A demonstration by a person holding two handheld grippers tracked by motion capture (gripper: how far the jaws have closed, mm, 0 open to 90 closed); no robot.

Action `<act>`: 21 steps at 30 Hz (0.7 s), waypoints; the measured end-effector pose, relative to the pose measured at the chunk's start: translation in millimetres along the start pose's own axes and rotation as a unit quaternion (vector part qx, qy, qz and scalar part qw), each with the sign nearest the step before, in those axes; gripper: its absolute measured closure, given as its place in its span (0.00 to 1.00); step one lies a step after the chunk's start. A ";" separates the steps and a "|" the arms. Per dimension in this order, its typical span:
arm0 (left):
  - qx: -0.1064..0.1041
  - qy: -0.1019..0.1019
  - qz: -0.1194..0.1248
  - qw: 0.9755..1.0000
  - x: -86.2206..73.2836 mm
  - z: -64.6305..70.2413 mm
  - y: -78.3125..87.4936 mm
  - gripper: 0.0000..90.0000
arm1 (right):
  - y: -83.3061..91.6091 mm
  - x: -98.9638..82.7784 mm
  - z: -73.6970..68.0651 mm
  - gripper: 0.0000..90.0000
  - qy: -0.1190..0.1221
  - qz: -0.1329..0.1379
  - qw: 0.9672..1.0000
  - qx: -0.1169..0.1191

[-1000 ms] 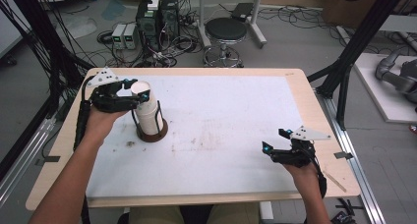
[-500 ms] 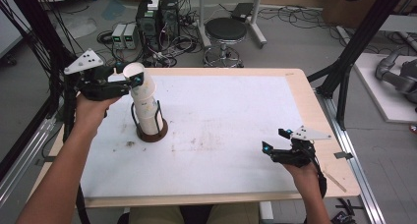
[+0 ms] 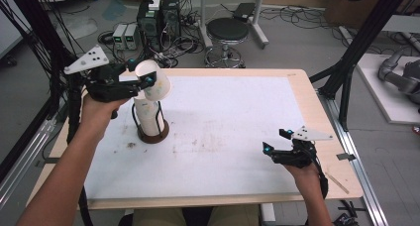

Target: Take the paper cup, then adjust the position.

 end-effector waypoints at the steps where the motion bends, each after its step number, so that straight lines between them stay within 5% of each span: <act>1: -0.005 0.000 -0.001 1.000 -1.8 3.2 -2.6 0.41 | -0.4 0.9 -0.8 0.18 0.002 0.002 1.000 0.001; 9: -0.039 -0.002 -0.007 0.999 -20.6 24.4 -21.5 0.41 | -4.2 0.3 -4.9 0.18 0.009 -0.006 1.000 0.007; 21: -0.076 -0.008 -0.006 0.997 -25.6 43.8 -37.1 0.41 | -7.6 4.3 -17.7 0.18 0.017 -0.002 0.999 0.033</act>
Point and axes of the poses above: each handheld gripper's, and its own axes: y roughly backward along the jaws, x roughly out of its top, z roughly to its right, the point moved 3 cm from there along -y, roughly forward along the jaws, and after that the axes turned 14 degrees about -y, right-handed, at the moved point
